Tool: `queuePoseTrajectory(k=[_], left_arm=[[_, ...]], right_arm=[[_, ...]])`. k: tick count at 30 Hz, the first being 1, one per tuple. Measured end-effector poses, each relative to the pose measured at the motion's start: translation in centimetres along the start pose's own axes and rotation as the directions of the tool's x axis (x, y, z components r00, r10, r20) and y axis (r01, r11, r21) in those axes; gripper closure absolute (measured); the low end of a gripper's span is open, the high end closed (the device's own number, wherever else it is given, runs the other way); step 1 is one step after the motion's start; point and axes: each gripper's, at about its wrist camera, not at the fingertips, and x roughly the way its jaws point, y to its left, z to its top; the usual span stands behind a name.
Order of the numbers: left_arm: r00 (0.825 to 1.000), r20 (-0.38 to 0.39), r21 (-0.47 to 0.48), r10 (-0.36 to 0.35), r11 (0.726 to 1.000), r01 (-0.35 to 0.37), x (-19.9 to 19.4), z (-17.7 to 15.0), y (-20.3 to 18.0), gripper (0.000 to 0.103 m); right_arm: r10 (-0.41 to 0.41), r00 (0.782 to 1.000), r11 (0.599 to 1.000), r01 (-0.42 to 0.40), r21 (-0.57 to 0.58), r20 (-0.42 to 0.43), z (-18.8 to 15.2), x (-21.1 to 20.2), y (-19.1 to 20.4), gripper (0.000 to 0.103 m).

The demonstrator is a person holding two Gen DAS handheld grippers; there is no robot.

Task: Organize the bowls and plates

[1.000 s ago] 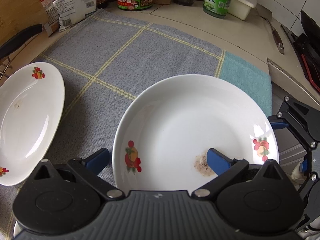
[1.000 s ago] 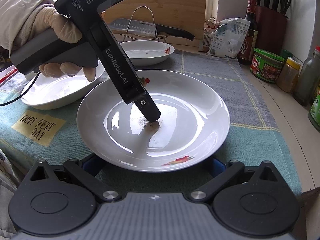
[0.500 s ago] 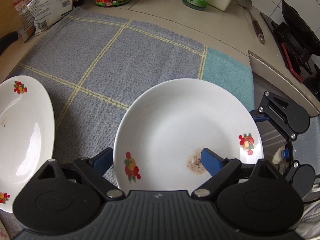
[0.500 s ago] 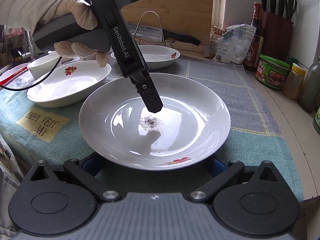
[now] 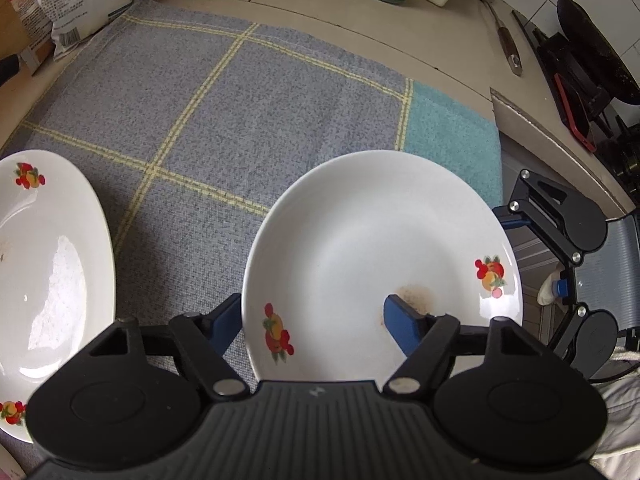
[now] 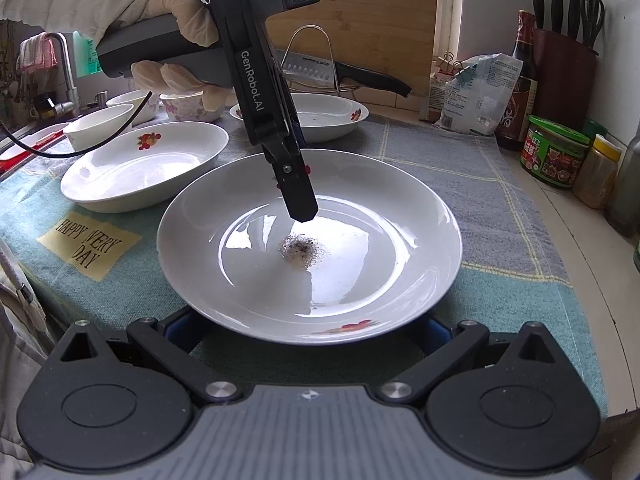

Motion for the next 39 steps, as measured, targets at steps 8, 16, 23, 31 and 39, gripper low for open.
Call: queuePoseTrajectory(k=[8, 16, 23, 31, 39], left_arm=[[0.998, -0.043, 0.000, -0.053, 0.999, 0.053, 0.1, 0.6, 0.3, 0.031], [0.998, -0.038, 0.003, -0.058, 0.998, 0.059, 0.1, 0.5, 0.4, 0.033], [0.998, -0.035, 0.021, -0.051, 0.998, 0.052, 0.2, 0.4, 0.1, 0.033], [0.999, -0.040, 0.018, -0.031, 0.999, 0.032, 0.0, 0.5, 0.3, 0.041], [0.999, -0.039, 0.057, -0.010, 0.998, 0.012, 0.3, 0.5, -0.3, 0.041]], right_arm=[[0.006, 1.000, 1.000, -0.006, -0.005, -0.006, 0.1, 0.2, -0.1, 0.000], [0.004, 1.000, 1.000, -0.004, -0.002, -0.024, 0.3, 0.2, -0.1, 0.000], [-0.002, 0.999, 1.000, 0.001, -0.003, -0.049, 0.7, 0.4, 0.0, 0.000], [0.008, 0.997, 1.000, -0.007, 0.016, -0.074, 1.0, 0.4, -0.1, 0.000], [-0.009, 0.996, 1.000, 0.010, 0.015, -0.091, 1.2, 0.4, 0.1, 0.000]])
